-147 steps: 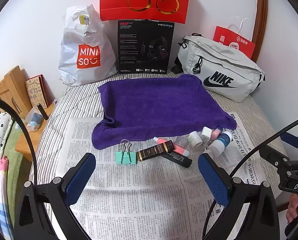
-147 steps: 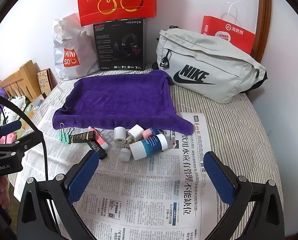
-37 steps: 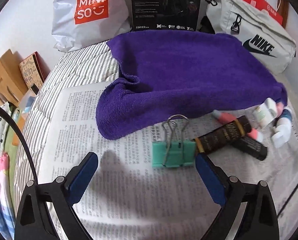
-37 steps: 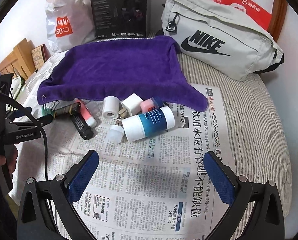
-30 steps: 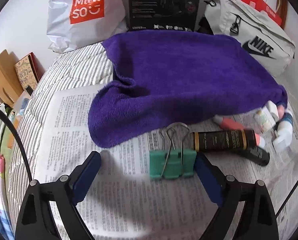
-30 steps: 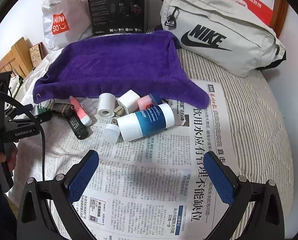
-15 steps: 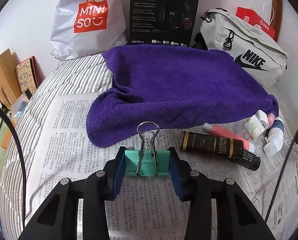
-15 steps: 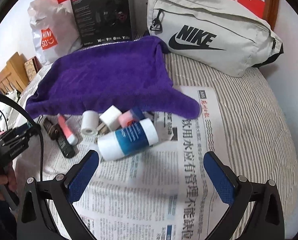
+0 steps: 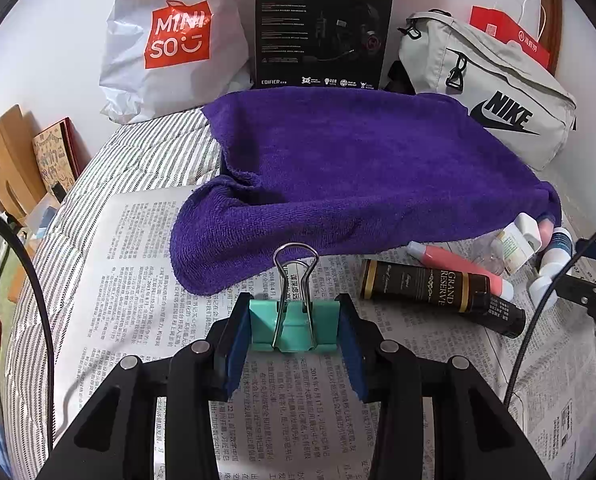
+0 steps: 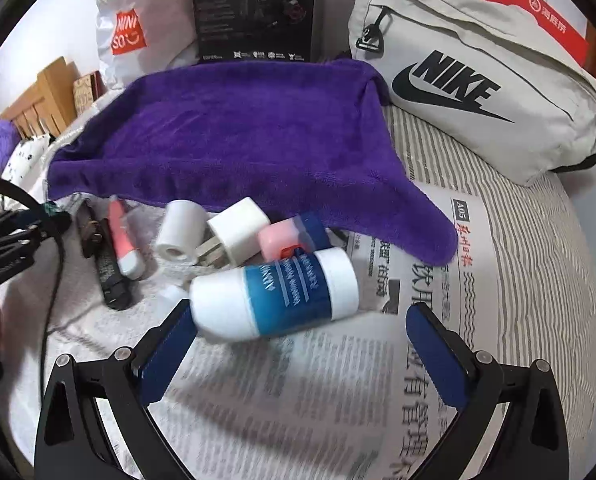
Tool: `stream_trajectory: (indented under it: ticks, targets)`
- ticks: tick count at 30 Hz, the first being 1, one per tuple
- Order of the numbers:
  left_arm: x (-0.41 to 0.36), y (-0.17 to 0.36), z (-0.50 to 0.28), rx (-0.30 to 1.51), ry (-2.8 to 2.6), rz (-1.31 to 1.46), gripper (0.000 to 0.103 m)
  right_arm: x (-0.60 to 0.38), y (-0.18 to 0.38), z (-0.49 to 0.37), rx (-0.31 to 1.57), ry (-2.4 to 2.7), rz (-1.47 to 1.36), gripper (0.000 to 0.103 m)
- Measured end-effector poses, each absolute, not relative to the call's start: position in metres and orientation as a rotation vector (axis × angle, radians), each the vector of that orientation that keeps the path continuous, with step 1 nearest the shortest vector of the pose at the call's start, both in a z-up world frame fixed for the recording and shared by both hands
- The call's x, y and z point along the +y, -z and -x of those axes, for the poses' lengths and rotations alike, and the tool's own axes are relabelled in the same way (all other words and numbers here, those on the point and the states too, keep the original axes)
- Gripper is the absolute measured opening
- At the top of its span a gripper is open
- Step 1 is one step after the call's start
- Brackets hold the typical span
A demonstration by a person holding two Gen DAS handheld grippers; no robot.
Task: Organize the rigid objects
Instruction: 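Close the right gripper around the white-and-blue Vaseline tube, then place the clip on the purple towel with the left gripper while the right places the Vaseline tube there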
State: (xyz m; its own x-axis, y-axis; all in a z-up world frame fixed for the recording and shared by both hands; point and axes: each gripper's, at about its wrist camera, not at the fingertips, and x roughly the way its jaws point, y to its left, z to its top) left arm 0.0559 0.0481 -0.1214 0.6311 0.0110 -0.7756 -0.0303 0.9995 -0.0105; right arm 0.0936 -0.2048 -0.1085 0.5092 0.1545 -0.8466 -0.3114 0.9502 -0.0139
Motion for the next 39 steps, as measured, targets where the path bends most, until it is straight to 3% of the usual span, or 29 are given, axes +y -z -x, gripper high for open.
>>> stream_trajectory:
  ticks: [3,7,9,27,39]
  targets:
    - [0.048,0.121,-0.056,0.887,-0.022,0.026,0.039,-0.207,0.114,-0.101,1.006,-0.3,0.159,0.1]
    - [0.048,0.121,-0.056,0.887,-0.021,0.028,0.039,-0.207,0.121,-0.103,0.988,-0.331,0.106,0.088]
    - [0.048,0.121,-0.056,0.887,-0.022,0.026,0.039,-0.205,0.121,-0.102,0.97,-0.328,0.114,0.076]
    - [0.054,0.115,-0.051,0.934,-0.004,0.035,0.039,-0.229,0.104,-0.084,1.025,-0.296,0.055,0.076]
    - [0.064,0.083,-0.037,0.922,-0.028,0.035,0.039,-0.231,0.077,-0.082,0.987,-0.308,0.052,0.076]
